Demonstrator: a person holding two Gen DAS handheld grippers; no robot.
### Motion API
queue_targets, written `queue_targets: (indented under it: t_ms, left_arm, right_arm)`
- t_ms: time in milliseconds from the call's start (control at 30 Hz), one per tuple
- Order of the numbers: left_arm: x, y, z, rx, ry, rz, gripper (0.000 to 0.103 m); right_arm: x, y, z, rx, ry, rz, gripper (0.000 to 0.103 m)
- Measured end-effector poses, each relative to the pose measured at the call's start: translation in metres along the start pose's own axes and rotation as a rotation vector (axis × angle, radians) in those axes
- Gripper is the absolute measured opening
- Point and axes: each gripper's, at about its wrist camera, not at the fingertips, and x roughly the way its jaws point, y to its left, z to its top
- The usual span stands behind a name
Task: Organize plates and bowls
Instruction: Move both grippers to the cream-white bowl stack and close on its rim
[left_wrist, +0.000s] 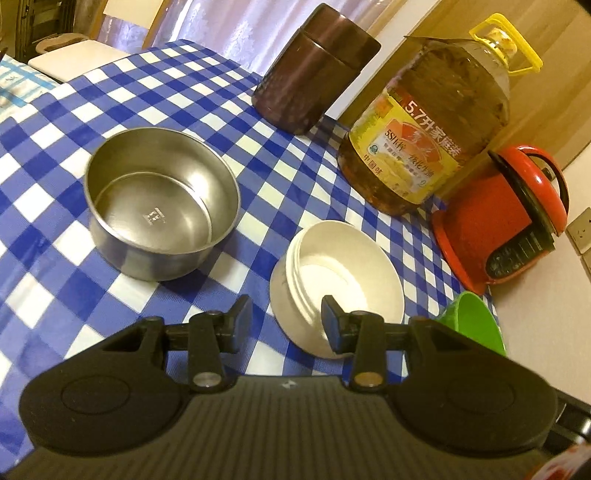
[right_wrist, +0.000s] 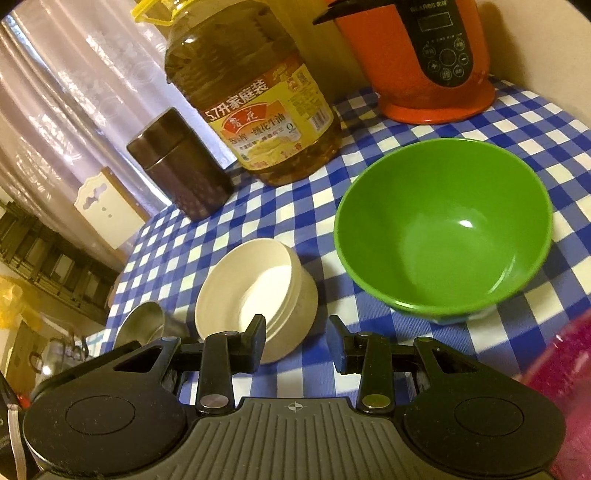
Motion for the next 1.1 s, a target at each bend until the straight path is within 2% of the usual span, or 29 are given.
queue_targets:
  t_ms: [333, 900, 933, 1000, 1100]
  left_arm:
    - [0.021, -0.004, 0.009, -0.009, -0.002, -0.012, 0.036]
    - [0.04, -0.006, 0.011, 0.017, 0.022, 0.016, 0.018]
    - [0.04, -0.007, 0.011, 0.021, 0.021, 0.018, 0.018]
    - [0.039, -0.008, 0.01, 0.032, 0.02, 0.027, 0.017]
    - [0.038, -0.008, 0.01, 0.036, 0.023, 0.032, 0.017]
  right_arm:
    - [0.024, 0.003, 0.004, -0.012, 0.004, -0.006, 0.038]
    - [0.048, 0.01, 0.006, -0.04, 0.021, 0.0, 0.037]
    - [0.048, 0.01, 0.006, -0.042, 0.02, -0.001, 0.036]
    - [0.049, 0.011, 0.006, -0.047, 0.02, -0.005, 0.026]
    - [0.049, 0.01, 0.006, -0.047, 0.021, -0.009, 0.021]
